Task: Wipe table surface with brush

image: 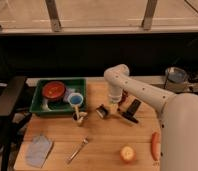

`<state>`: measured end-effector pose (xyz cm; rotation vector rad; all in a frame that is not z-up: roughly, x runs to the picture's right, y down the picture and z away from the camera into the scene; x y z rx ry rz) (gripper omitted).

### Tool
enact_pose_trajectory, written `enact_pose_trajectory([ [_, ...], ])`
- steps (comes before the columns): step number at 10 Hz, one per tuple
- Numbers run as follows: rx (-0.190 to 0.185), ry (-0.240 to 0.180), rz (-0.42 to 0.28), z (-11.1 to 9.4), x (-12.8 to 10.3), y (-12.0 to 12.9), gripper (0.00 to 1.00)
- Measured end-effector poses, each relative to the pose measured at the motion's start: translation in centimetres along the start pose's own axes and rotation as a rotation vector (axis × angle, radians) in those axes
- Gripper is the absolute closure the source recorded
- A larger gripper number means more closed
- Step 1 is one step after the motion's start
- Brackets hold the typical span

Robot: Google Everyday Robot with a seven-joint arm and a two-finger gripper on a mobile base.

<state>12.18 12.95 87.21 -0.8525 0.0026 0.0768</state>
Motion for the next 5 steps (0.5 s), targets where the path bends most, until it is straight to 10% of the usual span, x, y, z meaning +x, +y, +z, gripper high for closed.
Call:
enact_pose_trajectory([
  [5,0.014,0.012,0.015,-0.4,2.7,-2.4,1.0],
])
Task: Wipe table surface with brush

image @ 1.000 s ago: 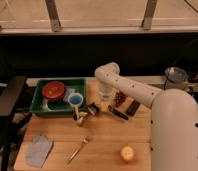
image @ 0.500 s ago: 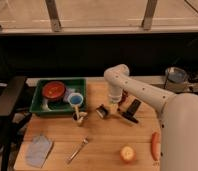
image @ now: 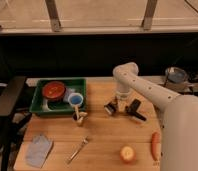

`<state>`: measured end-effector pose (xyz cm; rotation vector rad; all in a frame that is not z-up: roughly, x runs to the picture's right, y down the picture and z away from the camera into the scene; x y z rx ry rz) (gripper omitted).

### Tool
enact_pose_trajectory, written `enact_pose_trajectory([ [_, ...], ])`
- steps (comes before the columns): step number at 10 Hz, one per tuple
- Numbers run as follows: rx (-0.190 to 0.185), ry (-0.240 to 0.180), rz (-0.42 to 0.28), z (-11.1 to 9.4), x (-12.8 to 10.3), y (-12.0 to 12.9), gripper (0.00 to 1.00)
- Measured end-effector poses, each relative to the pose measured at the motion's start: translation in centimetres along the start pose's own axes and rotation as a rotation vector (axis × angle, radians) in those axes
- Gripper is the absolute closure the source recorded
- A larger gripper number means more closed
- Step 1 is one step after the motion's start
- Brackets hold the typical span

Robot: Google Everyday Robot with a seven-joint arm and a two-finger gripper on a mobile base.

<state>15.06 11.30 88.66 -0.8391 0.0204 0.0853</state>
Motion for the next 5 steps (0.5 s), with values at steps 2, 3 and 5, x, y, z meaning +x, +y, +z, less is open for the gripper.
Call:
enact_pose_trajectory([
  [2,-0.001,-0.006,-0.022,0.2,-2.4,-0.5,1.0],
  [3,-0.002,-0.013,-0.041,0.3,-4.7,-0.5,1.0],
  [5,-0.009,-0.026,-0.085,0.6,-8.0,0.3,1.0],
])
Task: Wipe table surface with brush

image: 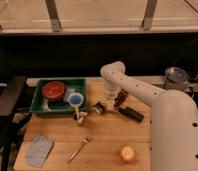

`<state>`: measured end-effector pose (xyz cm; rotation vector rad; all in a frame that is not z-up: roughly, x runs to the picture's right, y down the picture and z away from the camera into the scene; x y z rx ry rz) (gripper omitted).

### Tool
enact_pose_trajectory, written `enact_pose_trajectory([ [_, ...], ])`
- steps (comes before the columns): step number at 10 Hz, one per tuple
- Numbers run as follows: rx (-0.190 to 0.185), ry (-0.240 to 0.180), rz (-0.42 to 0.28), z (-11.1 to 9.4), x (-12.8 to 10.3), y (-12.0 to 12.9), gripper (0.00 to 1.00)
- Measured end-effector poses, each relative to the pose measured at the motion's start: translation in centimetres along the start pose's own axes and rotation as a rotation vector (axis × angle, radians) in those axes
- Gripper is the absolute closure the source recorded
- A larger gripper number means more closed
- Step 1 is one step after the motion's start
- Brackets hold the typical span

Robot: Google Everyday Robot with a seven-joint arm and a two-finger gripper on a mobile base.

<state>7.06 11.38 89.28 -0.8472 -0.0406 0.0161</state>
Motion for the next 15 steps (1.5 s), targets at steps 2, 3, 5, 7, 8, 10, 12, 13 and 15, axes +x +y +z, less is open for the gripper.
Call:
enact_pose_trajectory([
  [2,-0.015,-0.003,-0.029,0.3,-1.1,1.9,1.0],
  [3,-0.022,-0.003,-0.035,0.3,-0.9,2.7,1.0],
  [5,-0.042,0.001,-0.028,0.6,0.9,4.3,1.0],
  [7,-0.056,0.017,0.004,0.8,4.1,4.8,1.0],
  [8,-0.062,0.027,0.031,0.9,6.0,4.7,1.0],
  [10,-0.058,0.038,0.055,0.8,7.2,3.3,1.0],
  [12,-0.041,0.046,0.058,0.6,6.4,0.5,1.0],
  [13,-0.034,0.046,0.048,0.6,5.1,-0.3,1.0],
  [15,-0.031,0.039,0.014,0.9,2.3,-0.6,1.0],
])
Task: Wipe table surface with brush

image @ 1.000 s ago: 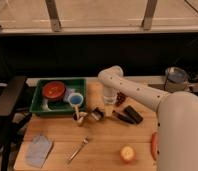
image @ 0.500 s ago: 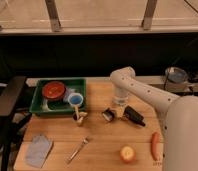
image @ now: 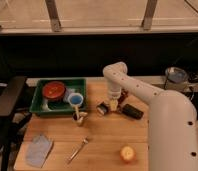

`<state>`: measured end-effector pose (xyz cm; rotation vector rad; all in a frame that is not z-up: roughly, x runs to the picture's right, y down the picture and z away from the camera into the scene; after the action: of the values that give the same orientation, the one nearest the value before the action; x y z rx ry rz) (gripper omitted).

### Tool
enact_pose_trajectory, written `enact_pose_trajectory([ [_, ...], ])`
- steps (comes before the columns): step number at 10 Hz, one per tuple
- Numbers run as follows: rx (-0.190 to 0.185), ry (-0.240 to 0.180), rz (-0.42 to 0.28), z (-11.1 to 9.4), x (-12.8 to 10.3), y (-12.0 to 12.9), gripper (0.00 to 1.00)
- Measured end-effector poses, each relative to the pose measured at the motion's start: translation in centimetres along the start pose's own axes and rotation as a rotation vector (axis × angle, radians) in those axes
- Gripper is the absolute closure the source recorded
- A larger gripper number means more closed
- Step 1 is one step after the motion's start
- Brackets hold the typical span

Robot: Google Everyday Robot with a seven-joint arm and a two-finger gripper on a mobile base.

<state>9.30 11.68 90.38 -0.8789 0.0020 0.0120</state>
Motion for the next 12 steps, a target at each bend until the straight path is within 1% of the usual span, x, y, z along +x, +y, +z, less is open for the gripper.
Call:
enact_pose_trajectory([
  [1,0.0,-0.001,-0.028,0.2,-1.9,0.5,1.0],
  [2,0.0,0.004,-0.041,0.4,-2.5,1.0,1.0],
  [3,-0.006,0.008,-0.052,0.6,-2.9,2.1,1.0],
  [4,-0.012,0.008,-0.053,0.7,-2.8,2.8,1.0],
  [6,-0.026,0.012,-0.036,1.0,-1.1,4.1,1.0],
  [8,-0.028,0.026,0.003,1.0,2.5,4.5,1.0],
  [9,-0.021,0.034,0.022,0.9,4.6,4.2,1.0],
  [10,-0.011,0.038,0.03,0.7,5.7,3.6,1.0],
  [11,0.0,0.041,0.035,0.4,6.6,2.8,1.0],
  [12,0.006,0.042,0.033,0.2,6.8,2.3,1.0],
])
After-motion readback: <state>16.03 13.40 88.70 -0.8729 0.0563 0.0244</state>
